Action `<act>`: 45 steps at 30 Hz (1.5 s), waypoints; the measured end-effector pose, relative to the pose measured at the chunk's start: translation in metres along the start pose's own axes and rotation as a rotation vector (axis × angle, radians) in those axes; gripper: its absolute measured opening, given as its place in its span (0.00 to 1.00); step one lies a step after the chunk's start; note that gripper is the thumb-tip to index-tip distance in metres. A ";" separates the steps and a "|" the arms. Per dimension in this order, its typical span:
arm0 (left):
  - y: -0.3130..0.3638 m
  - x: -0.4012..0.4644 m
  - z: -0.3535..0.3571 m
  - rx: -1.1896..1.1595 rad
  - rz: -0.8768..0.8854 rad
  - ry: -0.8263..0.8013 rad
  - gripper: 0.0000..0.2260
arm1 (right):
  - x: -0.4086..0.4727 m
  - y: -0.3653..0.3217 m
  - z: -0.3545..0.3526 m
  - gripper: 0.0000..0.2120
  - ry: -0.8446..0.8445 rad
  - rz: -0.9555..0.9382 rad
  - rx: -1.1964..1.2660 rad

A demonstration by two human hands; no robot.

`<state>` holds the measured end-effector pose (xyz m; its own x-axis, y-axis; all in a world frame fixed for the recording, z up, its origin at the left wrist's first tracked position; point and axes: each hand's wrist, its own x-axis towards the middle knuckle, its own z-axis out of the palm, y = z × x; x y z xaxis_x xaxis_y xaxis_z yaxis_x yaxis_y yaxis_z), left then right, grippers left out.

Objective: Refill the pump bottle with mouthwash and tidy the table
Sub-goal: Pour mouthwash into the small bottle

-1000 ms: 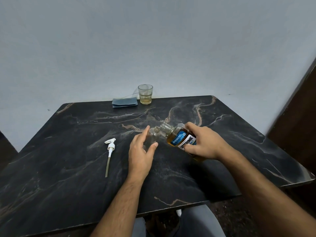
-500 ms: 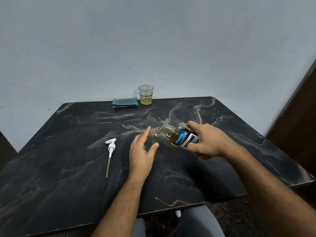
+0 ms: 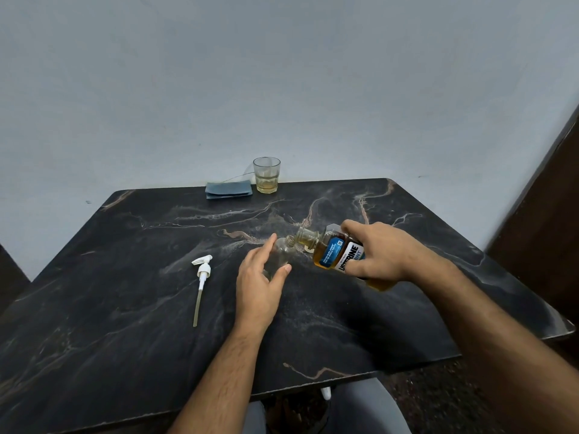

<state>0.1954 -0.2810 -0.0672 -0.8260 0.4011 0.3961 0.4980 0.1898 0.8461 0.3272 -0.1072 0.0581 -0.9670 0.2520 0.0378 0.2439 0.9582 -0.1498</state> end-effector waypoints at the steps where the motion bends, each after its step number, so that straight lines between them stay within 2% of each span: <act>1: 0.000 0.000 0.000 0.002 -0.001 -0.001 0.29 | 0.000 0.000 -0.001 0.20 -0.008 0.000 -0.002; 45: 0.007 -0.001 -0.003 -0.021 -0.026 -0.033 0.29 | 0.004 -0.005 -0.012 0.18 -0.070 0.031 -0.031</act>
<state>0.1990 -0.2833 -0.0609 -0.8291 0.4258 0.3624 0.4708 0.1820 0.8632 0.3230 -0.1091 0.0707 -0.9616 0.2722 -0.0358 0.2746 0.9541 -0.1196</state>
